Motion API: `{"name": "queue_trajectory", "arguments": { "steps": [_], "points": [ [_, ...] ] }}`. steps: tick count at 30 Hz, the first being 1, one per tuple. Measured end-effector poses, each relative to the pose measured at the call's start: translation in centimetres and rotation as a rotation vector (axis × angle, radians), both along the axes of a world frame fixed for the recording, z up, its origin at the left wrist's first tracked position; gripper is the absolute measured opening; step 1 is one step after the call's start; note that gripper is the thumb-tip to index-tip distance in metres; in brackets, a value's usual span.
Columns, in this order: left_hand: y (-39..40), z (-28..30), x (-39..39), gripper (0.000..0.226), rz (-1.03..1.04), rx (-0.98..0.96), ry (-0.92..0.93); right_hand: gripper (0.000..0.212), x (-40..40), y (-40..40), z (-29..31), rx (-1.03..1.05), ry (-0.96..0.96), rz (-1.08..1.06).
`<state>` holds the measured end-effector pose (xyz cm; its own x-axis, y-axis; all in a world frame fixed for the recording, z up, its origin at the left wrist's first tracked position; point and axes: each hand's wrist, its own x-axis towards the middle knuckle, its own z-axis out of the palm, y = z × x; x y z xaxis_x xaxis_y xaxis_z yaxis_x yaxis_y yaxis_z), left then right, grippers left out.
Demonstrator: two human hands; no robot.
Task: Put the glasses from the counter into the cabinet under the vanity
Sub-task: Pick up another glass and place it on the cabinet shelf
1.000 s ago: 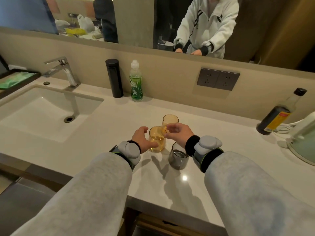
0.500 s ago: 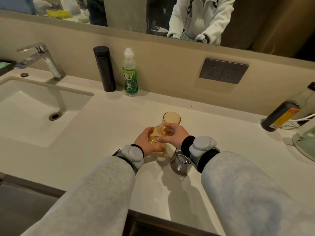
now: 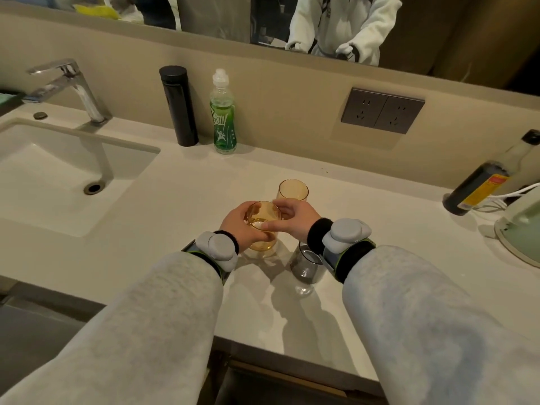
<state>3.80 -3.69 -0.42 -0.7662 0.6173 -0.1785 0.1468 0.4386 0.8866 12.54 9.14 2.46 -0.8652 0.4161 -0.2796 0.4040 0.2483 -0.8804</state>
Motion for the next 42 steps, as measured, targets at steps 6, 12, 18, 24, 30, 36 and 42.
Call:
{"name": "queue_trajectory", "arguments": {
  "steps": [6,12,18,24,30,36,42],
  "points": [
    [-3.4,2.7,1.9,0.084,0.037,0.007,0.042,0.092,2.1,-2.8,1.7,0.022,0.04,0.113],
    [-7.0,4.5,6.4,0.081,0.076,-0.01,0.062,0.099,6.2,-5.7,1.5,0.002,0.041,0.205],
    [-9.6,4.9,13.1,0.079,0.05,-0.085,0.065,0.096,11.8,-8.4,-0.3,0.029,0.021,0.233],
    [-11.5,3.1,21.1,0.074,0.072,-0.099,-0.002,0.09,18.7,-10.2,-2.8,0.038,-0.017,0.268],
    [-12.9,0.6,27.7,0.077,0.055,-0.163,-0.025,0.087,24.5,-11.3,-6.1,0.039,-0.062,0.294],
    [-14.2,-3.0,32.8,0.077,0.035,-0.209,-0.089,0.083,29.6,-12.6,-10.3,0.061,-0.132,0.313],
    [-14.5,-6.5,35.7,0.075,0.057,-0.228,-0.151,0.078,32.5,-13.2,-14.0,0.015,-0.167,0.333]
  ]
}}
